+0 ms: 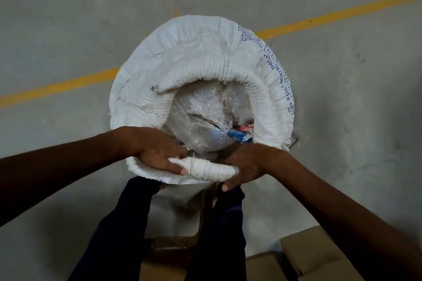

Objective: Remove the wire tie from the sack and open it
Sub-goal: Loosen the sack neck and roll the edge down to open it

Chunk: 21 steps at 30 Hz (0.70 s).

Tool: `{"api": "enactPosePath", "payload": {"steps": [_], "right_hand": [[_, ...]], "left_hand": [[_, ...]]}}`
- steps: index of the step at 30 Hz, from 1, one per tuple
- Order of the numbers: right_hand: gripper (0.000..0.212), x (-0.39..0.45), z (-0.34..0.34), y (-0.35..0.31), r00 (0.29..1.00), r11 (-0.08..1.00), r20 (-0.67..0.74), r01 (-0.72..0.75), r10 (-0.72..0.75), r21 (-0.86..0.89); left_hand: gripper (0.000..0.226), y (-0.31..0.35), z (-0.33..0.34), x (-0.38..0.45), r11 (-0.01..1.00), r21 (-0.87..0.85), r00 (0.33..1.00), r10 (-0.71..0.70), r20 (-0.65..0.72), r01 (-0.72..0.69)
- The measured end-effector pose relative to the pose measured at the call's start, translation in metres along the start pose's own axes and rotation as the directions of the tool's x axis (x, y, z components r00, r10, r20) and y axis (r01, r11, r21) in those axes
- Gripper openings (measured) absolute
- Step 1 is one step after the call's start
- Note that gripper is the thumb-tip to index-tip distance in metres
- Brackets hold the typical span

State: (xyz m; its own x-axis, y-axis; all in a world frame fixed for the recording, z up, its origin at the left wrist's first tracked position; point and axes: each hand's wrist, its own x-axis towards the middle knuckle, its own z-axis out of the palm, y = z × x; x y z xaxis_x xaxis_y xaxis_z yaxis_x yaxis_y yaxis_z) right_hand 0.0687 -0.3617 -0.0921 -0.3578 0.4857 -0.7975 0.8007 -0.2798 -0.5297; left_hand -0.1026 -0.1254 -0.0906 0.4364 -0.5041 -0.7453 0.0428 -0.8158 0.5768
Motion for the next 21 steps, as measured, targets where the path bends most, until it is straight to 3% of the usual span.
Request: {"api": "enactPosePath", "payload": {"steps": [3,5,9,13,21], "right_hand": [[0.102,0.001,0.002,-0.004,0.999,0.999,0.046,-0.029,0.028,0.03],[0.112,-0.003,-0.002,-0.012,0.997,0.998,0.052,-0.05,0.048,0.03],[0.091,-0.016,-0.013,-0.026,0.992,0.997,0.103,-0.072,0.073,-0.017],[0.091,-0.016,-0.015,-0.033,0.974,0.991,0.184,-0.133,0.134,-0.018],[0.091,-0.016,-0.022,-0.034,0.97,0.988,0.185,-0.151,0.155,-0.034]], "left_hand": [[0.086,0.005,0.004,-0.003,0.999,0.023,0.999,0.026,0.03,-0.026],[0.075,0.014,0.002,-0.009,0.999,0.038,0.995,0.01,0.097,-0.014],[0.057,0.029,-0.002,-0.017,0.997,0.069,0.981,0.009,0.193,-0.022],[0.06,0.033,-0.002,-0.017,0.992,0.117,0.979,0.023,0.2,-0.048],[0.058,0.031,-0.002,-0.014,0.991,0.117,0.98,0.037,0.195,-0.06]]}}
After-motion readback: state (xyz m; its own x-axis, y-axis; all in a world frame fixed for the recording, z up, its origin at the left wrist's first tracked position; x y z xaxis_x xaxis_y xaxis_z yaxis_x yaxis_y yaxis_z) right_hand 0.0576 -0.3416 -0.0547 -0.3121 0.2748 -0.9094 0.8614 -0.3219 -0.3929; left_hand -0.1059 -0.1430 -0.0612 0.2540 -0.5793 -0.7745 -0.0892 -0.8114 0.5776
